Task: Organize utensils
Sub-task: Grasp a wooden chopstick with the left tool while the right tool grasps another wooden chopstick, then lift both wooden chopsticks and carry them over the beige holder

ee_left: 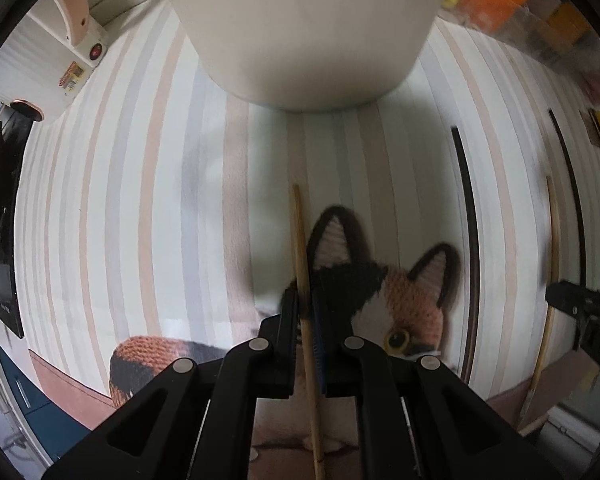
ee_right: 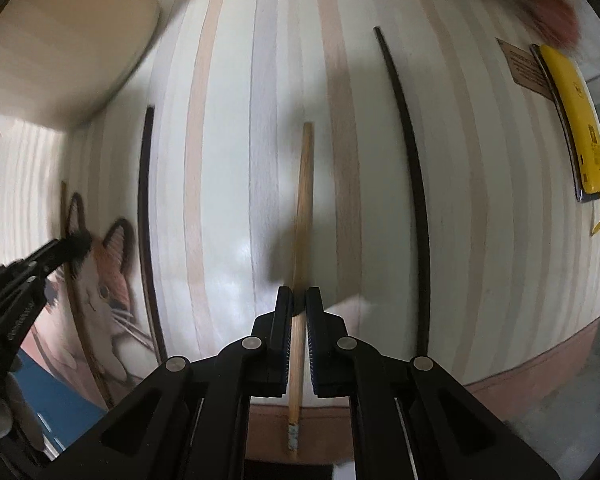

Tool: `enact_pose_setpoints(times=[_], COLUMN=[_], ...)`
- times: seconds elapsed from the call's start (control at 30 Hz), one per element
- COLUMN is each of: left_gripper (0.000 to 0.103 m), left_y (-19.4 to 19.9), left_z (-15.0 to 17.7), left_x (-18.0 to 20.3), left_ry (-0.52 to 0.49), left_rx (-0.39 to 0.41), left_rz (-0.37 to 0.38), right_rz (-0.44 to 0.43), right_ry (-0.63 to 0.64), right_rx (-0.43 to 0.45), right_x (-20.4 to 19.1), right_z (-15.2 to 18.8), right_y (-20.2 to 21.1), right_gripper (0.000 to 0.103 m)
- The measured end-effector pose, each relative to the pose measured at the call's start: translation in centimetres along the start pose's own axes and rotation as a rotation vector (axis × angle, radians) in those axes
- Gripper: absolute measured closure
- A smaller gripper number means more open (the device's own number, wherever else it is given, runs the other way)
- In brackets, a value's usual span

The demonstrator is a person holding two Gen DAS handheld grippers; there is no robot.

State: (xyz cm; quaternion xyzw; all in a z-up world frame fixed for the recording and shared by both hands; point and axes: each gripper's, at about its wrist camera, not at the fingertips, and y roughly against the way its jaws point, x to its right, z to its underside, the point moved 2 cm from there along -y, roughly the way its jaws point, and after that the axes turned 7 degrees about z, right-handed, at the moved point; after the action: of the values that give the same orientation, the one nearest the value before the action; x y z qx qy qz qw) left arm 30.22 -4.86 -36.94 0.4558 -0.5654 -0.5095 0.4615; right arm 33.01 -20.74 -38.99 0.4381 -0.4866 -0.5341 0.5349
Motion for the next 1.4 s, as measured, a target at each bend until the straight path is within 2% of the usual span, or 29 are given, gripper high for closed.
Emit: enact_pose_setpoints(times=[0.17,0.2,0.33,0.57,0.8,1.03,1.23,1.4], left_gripper=[0.098,0.099,0.098,0.098,0.098,0.098,0.098,0.099], left_y=[0.3,0.3,0.5,0.6,0.9,-0.3,-0.3,0.8], left_z=[0.3,0.2,-0.3,-0.9,-1.1,-1.1,-1.2,-0.6], left_x=[-1.2,-1.9,-4.5,-6.8,-5.6,-4.7,-3.7,-4.0], left_ry=[0.066,0.084,0.147,0.151,0.134,0.123,0.115,0.141], left_rx=[0.026,0.035,0.034,0.02,0.013,0.009,0.011,0.056], left_rz=[0.01,-0.004,0.014,0.046,0.035,0.03,0.021,-0.003], right_rz=[0.034,0.029,-0.012,0.005,0.018,0.08,0.069,0.025], right_ry=[0.021,0.017,0.007,0.054,0.086,0.138,0.1,0.019], right_rx=[-0.013,-0.007,-0.003,-0.022,-0.091,-0.09,-0.044,0.036], right_x=[-1.0,-1.2,-3.0,-5.5,-5.4,-7.0,-6.7,-5.1], right_z=[-0.3,-0.4,-1.1,-2.4,-2.8,-4.0,-3.5,-2.5], right_y=[0.0,0.0,-0.2,-0.2,-0.5,-0.3,-0.2,1.0], right_gripper=[0.093,0.094,0.096,0.095,0.095,0.095,0.095,0.096])
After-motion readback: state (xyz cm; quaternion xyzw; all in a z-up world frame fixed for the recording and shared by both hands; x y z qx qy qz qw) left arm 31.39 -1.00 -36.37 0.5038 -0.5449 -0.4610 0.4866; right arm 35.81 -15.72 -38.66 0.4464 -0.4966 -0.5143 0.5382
